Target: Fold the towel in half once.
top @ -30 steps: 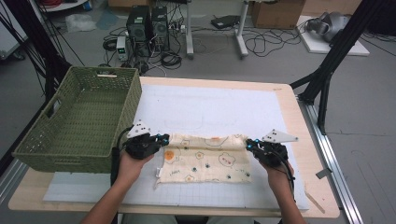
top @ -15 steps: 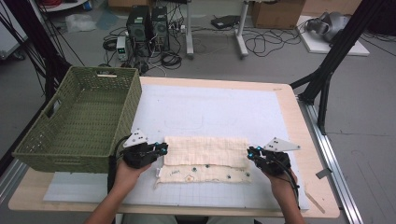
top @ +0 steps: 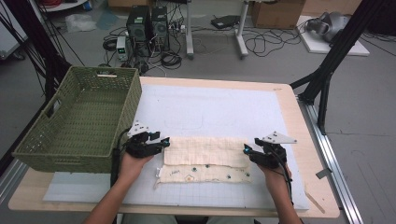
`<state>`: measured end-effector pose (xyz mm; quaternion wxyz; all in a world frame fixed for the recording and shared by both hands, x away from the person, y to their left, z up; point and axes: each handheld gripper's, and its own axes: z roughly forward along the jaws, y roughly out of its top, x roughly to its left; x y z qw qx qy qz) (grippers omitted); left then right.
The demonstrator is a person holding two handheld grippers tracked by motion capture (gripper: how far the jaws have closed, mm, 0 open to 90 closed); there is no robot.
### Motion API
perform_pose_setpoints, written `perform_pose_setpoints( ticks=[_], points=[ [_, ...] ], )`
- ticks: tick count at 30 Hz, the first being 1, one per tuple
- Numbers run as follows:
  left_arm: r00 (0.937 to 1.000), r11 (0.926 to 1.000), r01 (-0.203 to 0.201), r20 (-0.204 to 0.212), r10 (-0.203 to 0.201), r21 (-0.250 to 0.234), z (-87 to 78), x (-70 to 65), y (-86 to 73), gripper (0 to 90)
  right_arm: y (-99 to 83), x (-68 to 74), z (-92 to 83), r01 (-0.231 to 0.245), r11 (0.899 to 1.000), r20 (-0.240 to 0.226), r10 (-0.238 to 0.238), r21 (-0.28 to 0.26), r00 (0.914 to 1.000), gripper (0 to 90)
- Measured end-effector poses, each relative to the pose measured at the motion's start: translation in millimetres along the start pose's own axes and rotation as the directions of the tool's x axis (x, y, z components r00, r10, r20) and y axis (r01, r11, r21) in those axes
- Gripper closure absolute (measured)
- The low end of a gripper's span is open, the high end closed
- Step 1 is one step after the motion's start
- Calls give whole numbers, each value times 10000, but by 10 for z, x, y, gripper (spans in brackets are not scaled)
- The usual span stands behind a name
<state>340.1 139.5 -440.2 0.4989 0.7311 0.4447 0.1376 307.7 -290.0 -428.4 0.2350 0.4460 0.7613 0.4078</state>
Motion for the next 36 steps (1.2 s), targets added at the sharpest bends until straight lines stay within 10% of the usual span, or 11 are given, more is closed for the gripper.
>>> perform_pose_setpoints(
  ticks=[8, 12, 15, 29, 36],
  points=[
    [9999, 9928, 5, 134, -21, 1202, 218, -1, -31, 488, -45, -42, 300, -303, 9907, -291, 345, 1330, 9990, 606],
    [9982, 9863, -592, 149, 576, 1541, 216, -49, -40, 828, -29, -10, 303, -2, 9902, -993, 142, 1395, 9950, 842],
    [9993, 9935, -289, -187, 311, 1097, 209, 1, -18, 848, -3, -1, 311, 133, 9904, -829, -19, 1379, 9966, 853],
    [9953, 9990, 131, -968, -89, 432, 385, 240, 205, 837, 288, -36, 647, 23, 9974, 493, -59, 727, 9988, 840],
    [9968, 9973, 483, -660, -445, 558, 310, 224, 170, 512, 295, -26, 651, -255, 9970, 597, 211, 735, 9980, 529]
  ],
)
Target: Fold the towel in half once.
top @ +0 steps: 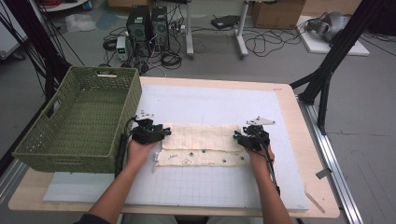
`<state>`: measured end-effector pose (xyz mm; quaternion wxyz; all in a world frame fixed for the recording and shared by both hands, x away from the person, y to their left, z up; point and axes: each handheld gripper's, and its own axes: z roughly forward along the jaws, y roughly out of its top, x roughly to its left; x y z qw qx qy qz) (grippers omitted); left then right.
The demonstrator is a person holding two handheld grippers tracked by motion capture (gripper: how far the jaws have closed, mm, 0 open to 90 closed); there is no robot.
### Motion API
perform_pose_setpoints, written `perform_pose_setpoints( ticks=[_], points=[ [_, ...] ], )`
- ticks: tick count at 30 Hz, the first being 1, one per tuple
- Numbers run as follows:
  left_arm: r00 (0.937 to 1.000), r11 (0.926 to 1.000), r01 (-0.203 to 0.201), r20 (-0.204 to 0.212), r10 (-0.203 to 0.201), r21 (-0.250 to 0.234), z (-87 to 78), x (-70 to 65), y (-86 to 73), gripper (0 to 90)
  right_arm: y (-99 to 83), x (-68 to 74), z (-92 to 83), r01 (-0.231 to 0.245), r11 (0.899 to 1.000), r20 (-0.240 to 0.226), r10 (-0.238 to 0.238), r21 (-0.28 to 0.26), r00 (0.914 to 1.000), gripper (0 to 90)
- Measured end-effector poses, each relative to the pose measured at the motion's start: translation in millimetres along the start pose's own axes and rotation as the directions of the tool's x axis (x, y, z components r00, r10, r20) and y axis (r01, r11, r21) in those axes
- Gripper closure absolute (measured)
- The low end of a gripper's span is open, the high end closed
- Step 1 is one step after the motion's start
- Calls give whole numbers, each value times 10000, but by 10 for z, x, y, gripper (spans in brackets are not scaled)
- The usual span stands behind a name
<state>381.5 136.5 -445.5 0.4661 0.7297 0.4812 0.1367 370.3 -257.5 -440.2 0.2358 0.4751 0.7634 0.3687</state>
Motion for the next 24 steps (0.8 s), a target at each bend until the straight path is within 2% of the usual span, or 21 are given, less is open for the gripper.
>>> perform_pose_setpoints(
  ticks=[2, 4, 6, 9, 11, 13, 15, 17, 21, 24],
  points=[
    [10000, 10000, -47, 69, 48, -45, -64, -21, -24, 498, -2, -1, -45, -114, 9998, -159, 112, -146, 9998, 488],
    [9998, 10000, -48, 206, 49, -68, -111, -34, -50, 497, -8, 13, -97, -11, 9997, -227, 6, -243, 9997, 469],
    [9989, 9999, -55, 459, 47, 163, -142, -55, -68, 489, -20, 30, -143, -26, 9997, -331, 18, -237, 9995, 452],
    [9982, 9981, -332, 523, 305, 515, -170, -123, -78, 416, -53, 45, -219, 156, 9994, -487, -171, -301, 9987, 458],
    [9962, 9985, -454, 763, 428, 321, -206, -151, -113, 383, -84, 54, -275, 246, 9993, -639, -264, -292, 9976, 464],
    [9966, 9977, -485, 697, 451, 471, -219, -170, -152, 371, -125, 75, -331, 238, 9992, -844, -264, -319, 9961, 466],
    [9962, 9934, -698, 590, 646, 909, -217, -178, -181, 405, -161, 87, -375, 316, 9990, -921, -343, -306, 9952, 465],
    [9960, 9924, -761, 542, 711, 965, -231, -187, -215, 492, -193, 94, -415, 342, 9989, -981, -373, -329, 9945, 465],
    [9948, 9921, -994, 318, 972, 767, -266, -206, -253, 664, -243, 124, -461, 476, 9984, -1055, -505, -299, 9931, 465],
    [9917, 9904, -1257, 334, 1239, 572, -297, -228, -247, 760, -240, 133, -462, 544, 9980, -1034, -574, -315, 9930, 465]
  ],
)
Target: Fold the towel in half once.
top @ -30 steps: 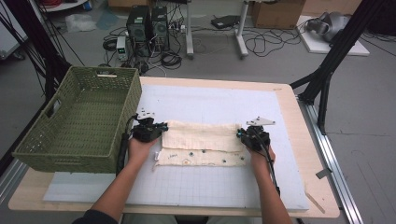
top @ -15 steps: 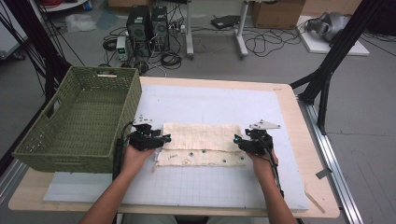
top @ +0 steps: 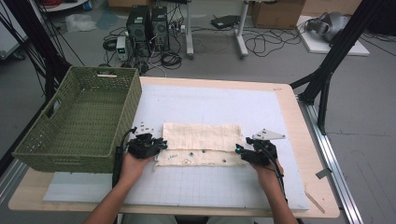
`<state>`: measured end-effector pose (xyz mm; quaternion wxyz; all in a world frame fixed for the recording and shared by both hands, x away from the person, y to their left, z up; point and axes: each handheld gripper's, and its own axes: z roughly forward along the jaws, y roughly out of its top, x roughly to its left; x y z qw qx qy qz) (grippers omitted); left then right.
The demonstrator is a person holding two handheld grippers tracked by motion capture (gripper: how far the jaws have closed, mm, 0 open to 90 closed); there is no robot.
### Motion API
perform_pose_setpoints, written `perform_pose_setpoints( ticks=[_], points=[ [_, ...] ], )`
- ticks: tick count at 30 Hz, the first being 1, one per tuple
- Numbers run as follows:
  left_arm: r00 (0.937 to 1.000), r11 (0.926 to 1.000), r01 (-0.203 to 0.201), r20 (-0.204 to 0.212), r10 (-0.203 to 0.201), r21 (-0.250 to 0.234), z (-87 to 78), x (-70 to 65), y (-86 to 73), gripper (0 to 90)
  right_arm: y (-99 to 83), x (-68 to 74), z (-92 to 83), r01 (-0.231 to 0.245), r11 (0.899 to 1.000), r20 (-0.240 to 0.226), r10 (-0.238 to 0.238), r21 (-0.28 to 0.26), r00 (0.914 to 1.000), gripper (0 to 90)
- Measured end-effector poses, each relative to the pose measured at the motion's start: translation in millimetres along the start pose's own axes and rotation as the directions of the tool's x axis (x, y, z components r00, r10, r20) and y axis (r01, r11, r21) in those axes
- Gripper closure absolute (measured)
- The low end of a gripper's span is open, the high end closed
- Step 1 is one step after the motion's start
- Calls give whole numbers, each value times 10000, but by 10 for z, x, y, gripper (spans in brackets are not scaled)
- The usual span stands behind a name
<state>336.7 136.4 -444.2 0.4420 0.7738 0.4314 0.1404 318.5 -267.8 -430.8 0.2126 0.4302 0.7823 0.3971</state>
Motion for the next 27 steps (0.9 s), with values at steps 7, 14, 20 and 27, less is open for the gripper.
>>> perform_pose_setpoints(
  ticks=[7, 14, 20, 27],
  points=[
    [9996, 9996, -138, 261, 145, -236, -24, -28, -5, 873, 1, 18, 16, -24, 10000, -46, 24, 20, 10000, 472],
    [9961, 9963, 213, 869, -141, -830, -116, -53, 27, 878, 5, -40, -56, -247, 9996, -125, 245, -161, 9996, 551],
    [9927, 9944, 494, 1142, -385, -939, -161, -55, 24, 878, 4, 25, 4, 146, 9996, -493, -134, 242, 9987, 585],
    [9918, 9938, 620, 1172, -510, -919, -174, -45, 1, 879, -49, 70, 131, 663, 9927, -394, -626, 1007, 9973, 800]
  ],
)
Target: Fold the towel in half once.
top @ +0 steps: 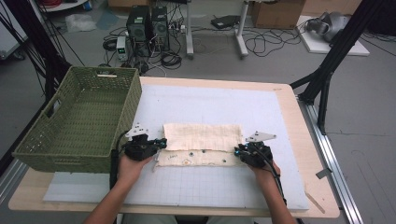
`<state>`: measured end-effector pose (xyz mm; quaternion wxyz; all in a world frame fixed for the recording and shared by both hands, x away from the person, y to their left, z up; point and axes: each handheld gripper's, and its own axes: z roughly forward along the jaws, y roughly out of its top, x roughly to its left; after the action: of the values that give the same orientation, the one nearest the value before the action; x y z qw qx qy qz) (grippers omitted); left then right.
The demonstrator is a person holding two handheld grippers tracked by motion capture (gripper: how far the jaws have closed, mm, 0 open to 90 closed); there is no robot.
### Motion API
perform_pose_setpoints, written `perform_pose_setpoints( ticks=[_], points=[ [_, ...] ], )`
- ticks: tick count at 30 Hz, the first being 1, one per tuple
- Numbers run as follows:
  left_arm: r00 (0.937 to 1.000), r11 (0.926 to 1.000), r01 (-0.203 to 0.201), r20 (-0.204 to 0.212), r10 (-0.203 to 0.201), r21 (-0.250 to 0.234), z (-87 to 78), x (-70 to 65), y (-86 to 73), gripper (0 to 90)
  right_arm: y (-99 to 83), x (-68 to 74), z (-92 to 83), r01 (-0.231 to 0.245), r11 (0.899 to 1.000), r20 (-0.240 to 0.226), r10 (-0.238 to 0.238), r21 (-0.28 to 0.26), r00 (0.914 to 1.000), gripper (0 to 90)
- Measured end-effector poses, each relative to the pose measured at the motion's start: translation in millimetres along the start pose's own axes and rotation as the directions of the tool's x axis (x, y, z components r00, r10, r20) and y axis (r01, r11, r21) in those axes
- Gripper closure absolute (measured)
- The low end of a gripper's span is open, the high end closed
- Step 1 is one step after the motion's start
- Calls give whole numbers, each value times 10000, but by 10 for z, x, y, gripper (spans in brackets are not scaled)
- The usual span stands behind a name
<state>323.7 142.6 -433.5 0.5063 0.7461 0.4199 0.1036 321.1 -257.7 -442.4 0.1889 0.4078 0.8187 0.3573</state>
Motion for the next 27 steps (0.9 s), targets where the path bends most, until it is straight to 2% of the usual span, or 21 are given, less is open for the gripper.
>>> perform_pose_setpoints(
  ticks=[3, 6, 10, 12, 17, 21, 24, 27],
  points=[
    [10000, 10000, 76, 65, -76, -26, -13, -3, -3, 879, 4, 4, -19, 133, 9999, -17, -134, -81, 9999, 862],
    [9998, 9998, 167, 104, -165, -145, -45, -9, -1, 879, 20, 24, -78, 227, 9995, 102, -225, -227, 9997, 866],
    [9991, 9992, 300, 314, -291, -266, -121, -31, -4, 880, 65, 60, -224, 192, 9967, -44, -196, -783, 9998, 865],
    [9986, 9990, 373, 373, -363, -248, -158, -54, -18, 880, 63, 95, -300, 191, 9959, -144, -204, -882, 9997, 865],
    [9984, 9992, 378, 437, -372, -131, -232, -113, -70, 880, -17, 151, -384, 211, 9977, -181, -223, -646, 9996, 865],
    [9980, 9990, 455, 433, -453, -32, -285, -132, -124, 879, -69, 164, -473, 193, 9972, -194, -208, -718, 9996, 865],
    [9981, 9988, 452, 407, -459, 164, -299, -127, -165, 880, -117, 187, -523, 200, 9979, -222, -214, -615, 9995, 864],
    [9982, 9980, 447, 375, -465, 457, -286, -149, -222, 879, -170, 212, -506, 272, 9992, -286, -280, -294, 9992, 864]
  ],
)
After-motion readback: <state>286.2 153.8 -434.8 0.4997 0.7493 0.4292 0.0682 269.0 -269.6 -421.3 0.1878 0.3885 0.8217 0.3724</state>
